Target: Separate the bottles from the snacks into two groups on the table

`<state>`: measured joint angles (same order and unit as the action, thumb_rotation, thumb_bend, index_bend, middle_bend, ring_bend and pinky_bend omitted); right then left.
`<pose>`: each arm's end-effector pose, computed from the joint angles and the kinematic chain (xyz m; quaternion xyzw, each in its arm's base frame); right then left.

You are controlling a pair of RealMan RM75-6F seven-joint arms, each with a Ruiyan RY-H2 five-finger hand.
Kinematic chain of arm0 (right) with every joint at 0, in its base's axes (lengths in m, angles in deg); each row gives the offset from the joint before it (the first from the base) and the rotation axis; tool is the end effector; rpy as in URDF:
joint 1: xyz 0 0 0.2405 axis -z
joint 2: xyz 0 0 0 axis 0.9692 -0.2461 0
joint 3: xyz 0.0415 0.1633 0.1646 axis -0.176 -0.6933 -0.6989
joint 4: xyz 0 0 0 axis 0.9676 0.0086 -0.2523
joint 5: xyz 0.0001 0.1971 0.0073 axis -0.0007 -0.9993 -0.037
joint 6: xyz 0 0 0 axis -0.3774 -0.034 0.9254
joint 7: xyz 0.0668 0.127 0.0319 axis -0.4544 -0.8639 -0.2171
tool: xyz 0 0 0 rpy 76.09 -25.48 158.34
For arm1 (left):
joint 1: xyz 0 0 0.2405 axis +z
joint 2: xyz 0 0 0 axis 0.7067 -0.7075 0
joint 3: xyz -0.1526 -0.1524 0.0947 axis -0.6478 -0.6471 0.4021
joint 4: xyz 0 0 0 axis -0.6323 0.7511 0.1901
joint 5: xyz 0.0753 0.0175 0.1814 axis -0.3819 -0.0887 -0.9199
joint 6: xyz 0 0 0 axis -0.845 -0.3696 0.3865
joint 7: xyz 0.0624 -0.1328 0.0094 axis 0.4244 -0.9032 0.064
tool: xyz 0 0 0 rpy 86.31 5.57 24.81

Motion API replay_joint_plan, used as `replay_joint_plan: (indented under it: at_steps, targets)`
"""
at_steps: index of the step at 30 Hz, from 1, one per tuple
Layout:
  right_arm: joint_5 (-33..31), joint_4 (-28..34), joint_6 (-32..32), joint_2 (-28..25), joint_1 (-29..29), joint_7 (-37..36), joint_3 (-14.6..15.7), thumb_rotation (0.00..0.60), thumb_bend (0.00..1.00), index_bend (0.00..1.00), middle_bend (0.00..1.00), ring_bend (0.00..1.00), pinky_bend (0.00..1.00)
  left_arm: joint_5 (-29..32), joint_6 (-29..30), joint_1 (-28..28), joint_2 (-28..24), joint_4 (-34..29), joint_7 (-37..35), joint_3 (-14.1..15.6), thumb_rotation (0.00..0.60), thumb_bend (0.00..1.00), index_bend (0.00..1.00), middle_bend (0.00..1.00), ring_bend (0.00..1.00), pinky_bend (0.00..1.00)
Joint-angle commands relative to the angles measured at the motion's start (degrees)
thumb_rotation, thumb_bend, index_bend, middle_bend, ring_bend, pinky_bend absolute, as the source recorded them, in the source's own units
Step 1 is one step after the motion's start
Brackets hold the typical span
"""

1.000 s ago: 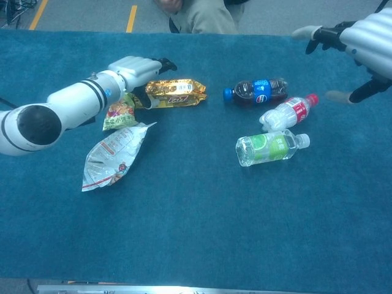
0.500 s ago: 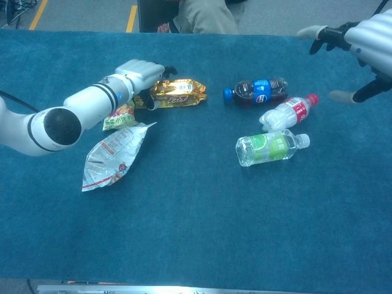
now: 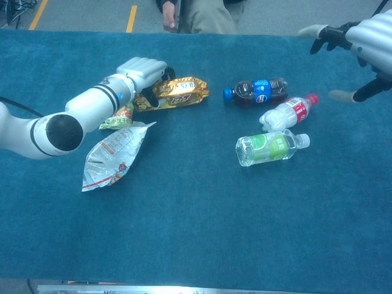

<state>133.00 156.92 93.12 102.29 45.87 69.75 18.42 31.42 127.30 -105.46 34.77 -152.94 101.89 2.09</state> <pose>-0.1599 -0.2527 0.1209 0.7848 -0.2690 0.3219 0.4561 -0.0924 0.3809 -0.0663 -0.7681 -0.3918 -0.2821 0.4207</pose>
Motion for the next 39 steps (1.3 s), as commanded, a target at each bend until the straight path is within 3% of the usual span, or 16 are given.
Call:
replay_joint_plan:
  at_steps: [1, 15, 25, 35, 39]
  targets:
    - [0.06, 0.01, -0.13, 0.14, 0.02, -0.05, -0.13, 0.600, 0.23, 0.02, 0.28, 0.27, 0.55, -0.42, 0.51, 0.49, -1.69, -2.41, -0.19, -0.52, 0.600, 0.38, 0.40, 0.55, 0.35, 0.14]
    - [0.09, -0.10, -0.62, 1.11, 0.25, 0.29, -0.61, 0.600, 0.23, 0.02, 0.28, 0.27, 0.55, -2.05, 7.56, 4.76, -15.73, -20.11, 2.78, 1.31, 0.600, 0.38, 0.38, 0.55, 0.35, 0.14]
    - [0.04, -0.01, -0.81, 1.75, 0.47, 0.69, -0.71, 0.600, 0.23, 0.02, 0.28, 0.27, 0.55, -3.42, 11.55, 9.02, -25.93, -30.53, 5.85, 6.10, 0.600, 0.38, 0.38, 0.55, 0.35, 0.14]
    - [-0.16, 0.46, -0.41, 1.71, 1.21, 1.02, -0.53, 0.600, 0.23, 0.02, 0.28, 0.27, 0.55, -3.18, 11.41, 11.83, -28.90, -33.57, 7.33, 10.44, 0.600, 0.38, 0.37, 0.54, 0.35, 0.14]
    - [-0.29, 0.69, -0.29, 1.61, 1.39, 1.38, -0.57, 0.600, 0.23, 0.02, 0.28, 0.27, 0.55, -1.89, 10.45, 11.66, -28.83, -34.22, 8.11, 10.94, 0.600, 0.38, 0.31, 0.48, 0.32, 0.14]
